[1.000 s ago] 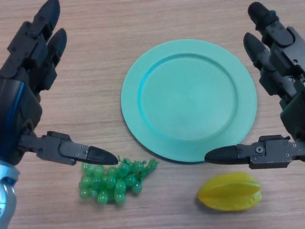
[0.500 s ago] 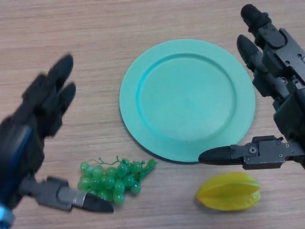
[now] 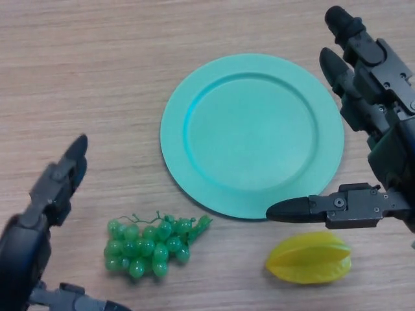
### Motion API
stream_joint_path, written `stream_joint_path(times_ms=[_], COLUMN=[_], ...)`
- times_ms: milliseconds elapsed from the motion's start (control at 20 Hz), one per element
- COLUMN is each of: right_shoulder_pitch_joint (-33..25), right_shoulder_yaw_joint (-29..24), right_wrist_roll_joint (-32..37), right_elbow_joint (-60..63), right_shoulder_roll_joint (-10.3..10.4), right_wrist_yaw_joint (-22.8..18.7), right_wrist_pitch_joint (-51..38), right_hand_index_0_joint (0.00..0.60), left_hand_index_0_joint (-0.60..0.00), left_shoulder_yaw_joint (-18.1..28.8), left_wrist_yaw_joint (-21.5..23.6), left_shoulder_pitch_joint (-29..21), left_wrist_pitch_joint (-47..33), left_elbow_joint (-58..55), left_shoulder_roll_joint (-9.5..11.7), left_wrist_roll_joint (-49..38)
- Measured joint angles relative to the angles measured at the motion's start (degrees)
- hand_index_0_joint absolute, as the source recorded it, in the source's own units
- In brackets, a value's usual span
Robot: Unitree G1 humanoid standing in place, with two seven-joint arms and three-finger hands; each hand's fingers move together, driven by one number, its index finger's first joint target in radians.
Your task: Pick up the green grapes and place it on the plate
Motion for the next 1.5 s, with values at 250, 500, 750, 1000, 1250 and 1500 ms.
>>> stream_joint_path(times_ms=[250, 500, 750, 1000, 1250, 1500], right_shoulder_pitch_joint=[-0.66, -0.62, -0.71, -0.94, -1.01, -1.08], right_shoulder_yaw_joint=[0.16, 0.32, 0.33, 0.39, 0.39, 0.43], right_wrist_roll_joint=[-0.26, -0.93, -0.94, -0.90, -0.80, -0.20], right_elbow_joint=[-0.02, -0.06, -0.07, -0.09, -1.41, -1.92], right_shoulder_roll_joint=[0.14, 0.15, 0.15, 0.22, 0.23, 0.23], right_wrist_yaw_joint=[-0.40, -0.43, -0.43, -0.47, -0.49, -1.26], right_wrist_pitch_joint=[0.00, 0.00, 0.00, 0.00, 0.40, 1.85], right_hand_index_0_joint=[0.000, 0.000, 0.000, 0.000, 0.000, 0.000], left_hand_index_0_joint=[0.000, 0.000, -0.299, -0.600, -0.600, -0.600], left_shoulder_yaw_joint=[-6.02, -9.91, -10.64, -10.45, -10.55, -10.66], left_wrist_yaw_joint=[5.38, 12.51, 16.51, 20.18, 11.20, 6.12], left_shoulder_pitch_joint=[-4.18, -7.06, -8.26, -7.31, -3.51, -0.89], left_wrist_pitch_joint=[-5.43, -13.75, -15.59, -11.80, 3.29, 27.59], left_elbow_joint=[13.33, 23.88, 26.58, 22.83, 10.12, -6.98], left_shoulder_roll_joint=[0.70, 1.48, 1.83, 3.53, 2.86, 1.02], left_wrist_roll_joint=[4.07, 10.65, 13.65, 18.52, 7.95, -4.31])
